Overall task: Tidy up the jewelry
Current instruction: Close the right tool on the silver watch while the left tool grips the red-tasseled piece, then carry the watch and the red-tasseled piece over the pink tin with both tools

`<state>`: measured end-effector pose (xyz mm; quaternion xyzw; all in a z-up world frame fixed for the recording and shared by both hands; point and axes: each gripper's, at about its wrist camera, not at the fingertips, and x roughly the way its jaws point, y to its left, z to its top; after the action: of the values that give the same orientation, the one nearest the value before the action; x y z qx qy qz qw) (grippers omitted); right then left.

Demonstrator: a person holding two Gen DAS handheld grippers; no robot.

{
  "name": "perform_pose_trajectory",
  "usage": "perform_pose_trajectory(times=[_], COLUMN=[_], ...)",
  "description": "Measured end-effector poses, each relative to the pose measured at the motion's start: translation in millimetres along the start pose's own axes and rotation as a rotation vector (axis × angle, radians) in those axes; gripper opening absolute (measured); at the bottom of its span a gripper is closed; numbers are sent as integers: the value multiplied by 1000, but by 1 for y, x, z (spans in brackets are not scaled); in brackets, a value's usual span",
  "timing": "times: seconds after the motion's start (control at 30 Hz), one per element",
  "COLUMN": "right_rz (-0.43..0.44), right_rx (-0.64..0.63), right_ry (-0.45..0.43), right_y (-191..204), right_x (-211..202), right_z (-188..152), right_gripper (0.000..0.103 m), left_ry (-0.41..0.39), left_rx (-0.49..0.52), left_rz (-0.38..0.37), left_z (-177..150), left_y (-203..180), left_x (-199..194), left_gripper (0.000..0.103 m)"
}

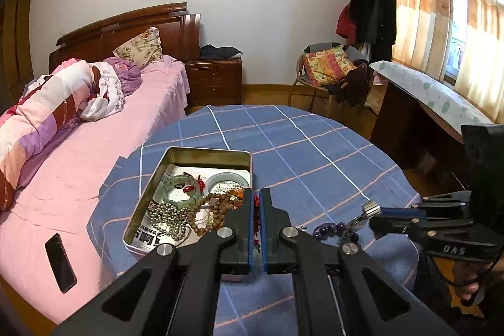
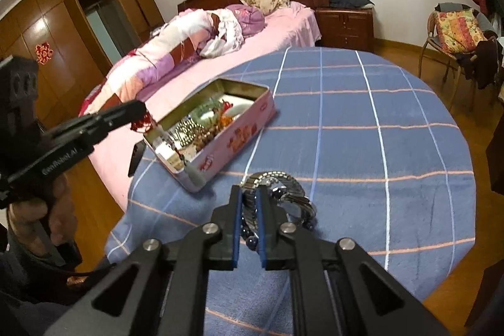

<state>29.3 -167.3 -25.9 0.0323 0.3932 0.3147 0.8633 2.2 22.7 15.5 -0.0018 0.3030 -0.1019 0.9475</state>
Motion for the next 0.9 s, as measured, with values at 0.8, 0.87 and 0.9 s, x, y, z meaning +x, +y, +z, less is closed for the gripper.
perform_pose_trajectory(times=[0.8,0.87,0.9], right_rz=[11,13,12], right_rx=[-10,-21,-29], right_ry=[-81,-85,-88], right_y=[-7,-3,-2], right_x=[-16,-17,-17], right_z=[23,27,29], right_gripper=[11,11,11], left_ry=[-97,-105,-108], left_rx=[-39,-36,-35], left_rz=[65,79,86], left_z=[28,31,33], left_y=[37,40,42], left_x=[-35,-36,-35], left_gripper=[2,2,2])
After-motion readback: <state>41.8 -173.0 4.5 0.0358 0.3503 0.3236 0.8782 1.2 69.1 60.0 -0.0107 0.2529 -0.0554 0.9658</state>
